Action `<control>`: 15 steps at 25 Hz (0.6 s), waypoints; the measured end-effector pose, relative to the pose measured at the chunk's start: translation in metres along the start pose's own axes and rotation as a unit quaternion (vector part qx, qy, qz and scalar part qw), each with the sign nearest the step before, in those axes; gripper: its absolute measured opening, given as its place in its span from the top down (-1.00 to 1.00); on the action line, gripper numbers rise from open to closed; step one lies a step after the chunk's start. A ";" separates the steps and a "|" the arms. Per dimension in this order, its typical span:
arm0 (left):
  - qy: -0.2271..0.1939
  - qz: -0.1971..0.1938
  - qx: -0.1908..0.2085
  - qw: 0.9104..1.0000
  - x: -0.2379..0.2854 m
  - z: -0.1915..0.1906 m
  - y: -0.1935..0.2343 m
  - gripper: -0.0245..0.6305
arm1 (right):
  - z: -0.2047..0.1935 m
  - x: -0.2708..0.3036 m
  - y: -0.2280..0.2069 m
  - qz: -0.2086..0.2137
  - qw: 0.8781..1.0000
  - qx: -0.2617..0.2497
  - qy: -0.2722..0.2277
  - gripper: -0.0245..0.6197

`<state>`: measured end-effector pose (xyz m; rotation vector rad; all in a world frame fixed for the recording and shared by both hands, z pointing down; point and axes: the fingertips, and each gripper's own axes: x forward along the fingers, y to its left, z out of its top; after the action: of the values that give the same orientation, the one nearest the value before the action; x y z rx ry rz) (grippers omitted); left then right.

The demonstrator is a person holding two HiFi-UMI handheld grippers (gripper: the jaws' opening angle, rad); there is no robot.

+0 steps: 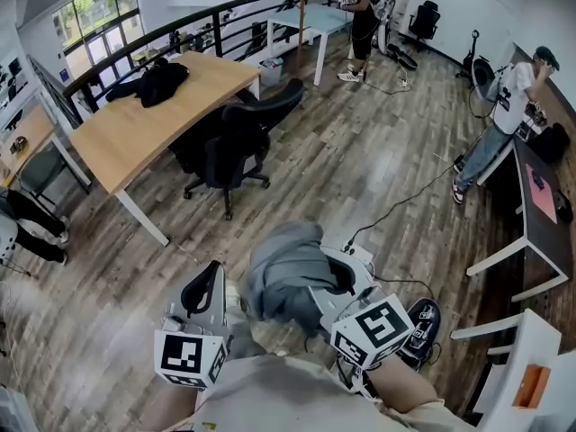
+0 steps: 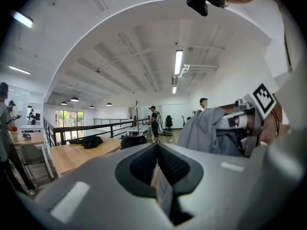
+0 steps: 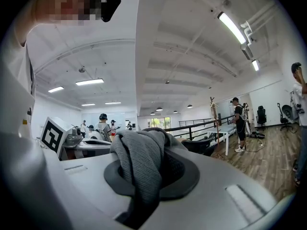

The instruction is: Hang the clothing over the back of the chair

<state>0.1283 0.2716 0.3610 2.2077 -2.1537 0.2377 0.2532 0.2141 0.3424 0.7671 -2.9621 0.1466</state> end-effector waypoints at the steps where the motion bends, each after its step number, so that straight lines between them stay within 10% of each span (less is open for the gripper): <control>1: -0.004 -0.002 0.001 1.000 0.003 -0.001 0.000 0.92 | -0.001 0.003 -0.002 0.000 1.000 0.000 -0.002 0.75; 15: -0.007 -0.007 -0.025 1.000 0.066 -0.018 0.071 0.92 | -0.017 0.099 -0.021 0.011 1.000 0.000 0.019 0.75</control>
<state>0.0578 0.2067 0.3832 2.2022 -2.1271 0.1679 0.1775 0.1505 0.3707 0.7229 -2.9351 0.1614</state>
